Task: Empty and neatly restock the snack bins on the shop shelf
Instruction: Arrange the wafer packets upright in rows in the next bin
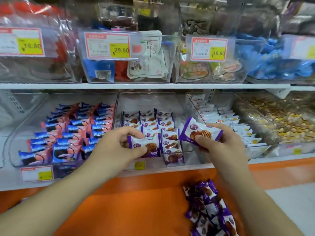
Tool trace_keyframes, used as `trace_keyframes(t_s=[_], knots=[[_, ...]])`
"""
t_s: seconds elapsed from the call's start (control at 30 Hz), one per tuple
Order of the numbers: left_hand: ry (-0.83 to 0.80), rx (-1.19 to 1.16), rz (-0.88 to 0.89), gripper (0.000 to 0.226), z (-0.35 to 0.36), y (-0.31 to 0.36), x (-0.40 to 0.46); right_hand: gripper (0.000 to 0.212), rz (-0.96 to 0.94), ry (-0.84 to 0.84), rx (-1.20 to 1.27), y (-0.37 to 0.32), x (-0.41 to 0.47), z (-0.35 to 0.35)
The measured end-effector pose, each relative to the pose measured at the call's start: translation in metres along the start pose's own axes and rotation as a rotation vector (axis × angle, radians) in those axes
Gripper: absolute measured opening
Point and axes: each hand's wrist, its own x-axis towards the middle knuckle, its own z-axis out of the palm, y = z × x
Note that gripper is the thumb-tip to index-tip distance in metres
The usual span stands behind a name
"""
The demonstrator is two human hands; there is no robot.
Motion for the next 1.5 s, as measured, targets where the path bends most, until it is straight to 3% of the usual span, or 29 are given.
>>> trace_keyframes(t_s=[0.13, 0.23, 0.37, 0.6, 0.87, 1.17, 1.33, 1.5], knots=[[0.024, 0.029, 0.025, 0.023, 0.031, 0.005, 0.041, 0.028, -0.014, 0.001, -0.009, 0.004, 0.013, -0.001], [-0.089, 0.109, 0.003, 0.022, 0.059, 0.0, 0.075, 0.026, 0.008, -0.006, 0.014, 0.007, 0.021, -0.004], [-0.359, 0.337, 0.031, 0.023, 0.085, -0.013, 0.096, 0.024, 0.014, -0.022, 0.043, 0.009, 0.026, -0.008], [-0.465, 0.423, 0.013, 0.01, 0.078, -0.018, 0.106, 0.027, 0.001, -0.04, 0.058, 0.015, 0.03, -0.011], [-0.458, 0.407, -0.085, 0.041, 0.079, -0.023, 0.107, 0.029, 0.009, -0.058, 0.117, 0.015, 0.029, -0.009], [-0.262, 0.462, 0.077, 0.031, 0.089, -0.009, 0.098, 0.028, -0.011, -0.043, 0.09, 0.016, 0.03, -0.012], [-0.304, 0.466, 0.037, 0.032, 0.094, -0.016, 0.1, 0.028, -0.012, -0.076, 0.086, 0.016, 0.029, -0.009], [-0.429, 0.309, -0.033, 0.031, 0.085, -0.014, 0.106, 0.028, -0.009, -0.097, 0.077, 0.018, 0.03, -0.011]])
